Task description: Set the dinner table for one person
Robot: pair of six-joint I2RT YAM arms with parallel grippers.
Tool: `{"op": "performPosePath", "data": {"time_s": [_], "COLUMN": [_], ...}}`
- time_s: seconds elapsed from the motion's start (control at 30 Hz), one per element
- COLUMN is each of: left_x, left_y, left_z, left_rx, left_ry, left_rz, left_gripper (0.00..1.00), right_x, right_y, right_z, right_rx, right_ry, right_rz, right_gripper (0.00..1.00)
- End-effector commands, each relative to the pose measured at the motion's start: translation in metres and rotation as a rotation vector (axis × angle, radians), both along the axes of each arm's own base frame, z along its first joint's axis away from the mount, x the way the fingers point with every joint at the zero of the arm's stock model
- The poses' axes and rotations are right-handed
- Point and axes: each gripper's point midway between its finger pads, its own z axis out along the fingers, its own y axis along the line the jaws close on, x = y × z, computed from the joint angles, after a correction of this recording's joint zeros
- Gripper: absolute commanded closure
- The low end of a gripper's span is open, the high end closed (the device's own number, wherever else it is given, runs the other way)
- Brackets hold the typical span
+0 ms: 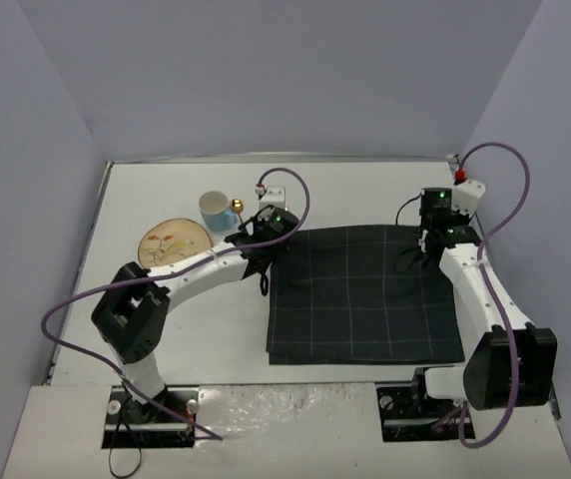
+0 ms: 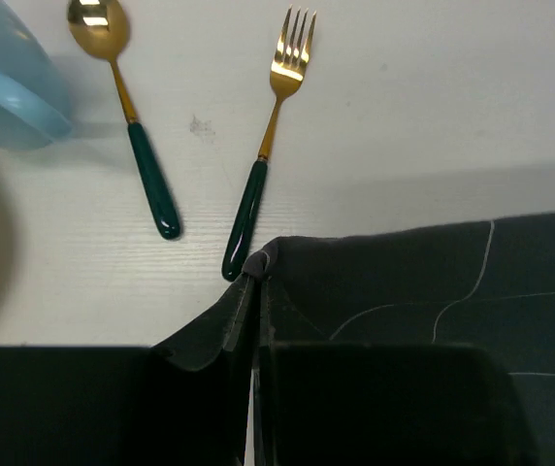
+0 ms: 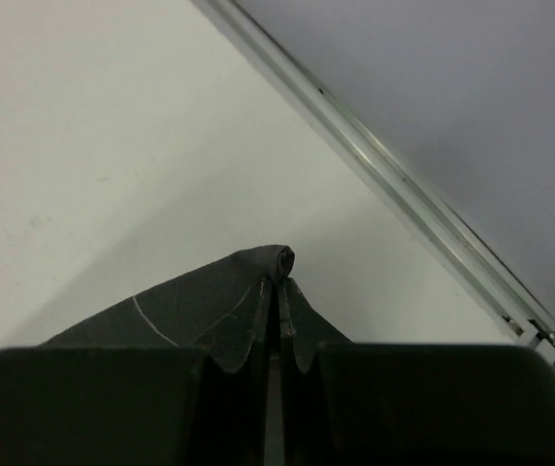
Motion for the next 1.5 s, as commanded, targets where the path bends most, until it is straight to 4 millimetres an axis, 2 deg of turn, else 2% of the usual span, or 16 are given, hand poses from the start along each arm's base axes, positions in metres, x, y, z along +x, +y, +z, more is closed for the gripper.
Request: {"op": "performPosePath", "data": {"time_s": [0.0, 0.1, 0.23, 0.4, 0.5, 0.53, 0.6, 0.73, 0.83, 0.9, 0.97, 1.03, 1.1, 1.23, 1.37, 1.47], "left_x": [0.055, 0.081, 0.108, 0.135, 0.144, 0.145, 0.143, 0.138, 0.134, 0.125, 0.111, 0.094, 0.073, 0.041, 0.011, -0.001], "left_y": [-0.016, -0.019, -0.027, -0.037, -0.040, -0.042, -0.046, -0.041, -0.033, -0.030, -0.035, -0.041, -0.051, -0.067, -0.085, -0.092], "left_z": [-0.002, -0.026, -0.036, -0.035, -0.044, -0.045, -0.045, -0.017, 0.022, 0.047, 0.062, 0.066, 0.048, 0.012, -0.033, -0.062], "left_rx": [-0.206, -0.180, -0.181, -0.155, -0.128, -0.128, -0.136, -0.127, -0.114, -0.115, -0.113, -0.125, -0.143, -0.147, -0.142, -0.142], "left_ry": [0.000, 0.030, 0.032, 0.001, 0.009, 0.012, 0.024, -0.010, -0.060, -0.082, -0.081, -0.047, 0.020, 0.101, 0.196, 0.257], "left_rz": [0.077, 0.095, 0.094, 0.063, 0.036, 0.028, 0.005, -0.008, -0.020, -0.041, -0.085, -0.135, -0.171, -0.214, -0.252, -0.261], "left_gripper": [1.00, 1.00, 1.00, 1.00, 0.99, 0.95, 0.76, 0.41, 0.20, 0.10, 0.07, 0.06, 0.07, 0.11, 0.15, 0.20], "right_x": [0.057, 0.084, 0.117, 0.146, 0.164, 0.168, 0.175, 0.189, 0.186, 0.177, 0.164, 0.149, 0.139, 0.110, 0.082, 0.070], "right_y": [-0.019, -0.032, -0.036, -0.043, -0.047, -0.049, -0.053, -0.040, -0.025, -0.012, 0.003, 0.022, 0.037, 0.061, 0.069, 0.066], "right_z": [-0.023, -0.050, -0.069, -0.081, -0.083, -0.076, -0.079, -0.050, -0.020, -0.005, -0.004, -0.016, -0.031, -0.080, -0.124, -0.143], "right_rx": [0.027, 0.008, -0.004, -0.019, -0.040, -0.051, -0.076, -0.047, 0.010, 0.070, 0.152, 0.271, 0.361, 0.524, 0.591, 0.623], "right_ry": [-0.074, -0.017, 0.029, 0.044, 0.048, 0.040, 0.062, 0.022, -0.043, -0.091, -0.121, -0.133, -0.124, -0.053, 0.002, 0.005], "right_rz": [0.008, 0.034, 0.118, 0.157, 0.175, 0.180, 0.185, 0.257, 0.314, 0.338, 0.362, 0.381, 0.399, 0.395, 0.368, 0.338], "right_gripper": [1.00, 1.00, 1.00, 1.00, 1.00, 0.97, 0.89, 0.63, 0.37, 0.29, 0.25, 0.24, 0.24, 0.23, 0.20, 0.19]}}
